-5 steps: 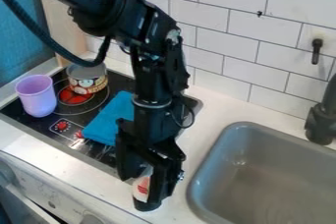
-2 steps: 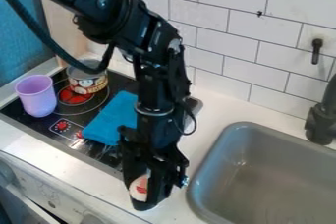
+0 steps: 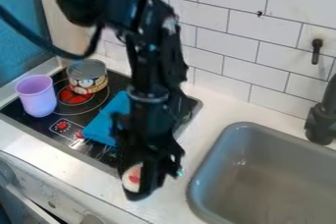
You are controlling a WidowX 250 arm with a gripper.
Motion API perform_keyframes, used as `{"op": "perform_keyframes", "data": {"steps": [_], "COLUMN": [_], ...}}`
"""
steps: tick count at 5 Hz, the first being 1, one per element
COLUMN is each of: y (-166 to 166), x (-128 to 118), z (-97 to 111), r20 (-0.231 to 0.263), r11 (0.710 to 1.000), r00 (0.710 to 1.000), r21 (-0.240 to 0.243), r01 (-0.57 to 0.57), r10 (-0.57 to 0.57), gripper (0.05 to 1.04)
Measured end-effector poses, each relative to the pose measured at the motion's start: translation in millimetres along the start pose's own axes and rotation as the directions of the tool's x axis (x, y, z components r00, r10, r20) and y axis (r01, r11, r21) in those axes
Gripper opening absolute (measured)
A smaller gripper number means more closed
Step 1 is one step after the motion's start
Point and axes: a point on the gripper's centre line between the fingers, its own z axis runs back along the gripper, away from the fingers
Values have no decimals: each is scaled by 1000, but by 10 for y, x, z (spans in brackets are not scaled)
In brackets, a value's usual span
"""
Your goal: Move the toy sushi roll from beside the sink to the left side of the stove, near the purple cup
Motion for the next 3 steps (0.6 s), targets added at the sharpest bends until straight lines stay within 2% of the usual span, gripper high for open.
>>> {"op": "perform_keyframes", "data": {"steps": [1,2,3], "y": [126,419,757], "x": [-172,-443,-680], "z": [314,459,524], "r20": [57,86,80], "r11": [997,982,954], "r00": [998,984,962], "r21": [66,95,133], "r01": [-44,-161,-270], "r10": [40,153,261], "gripper": [543,543,543]}}
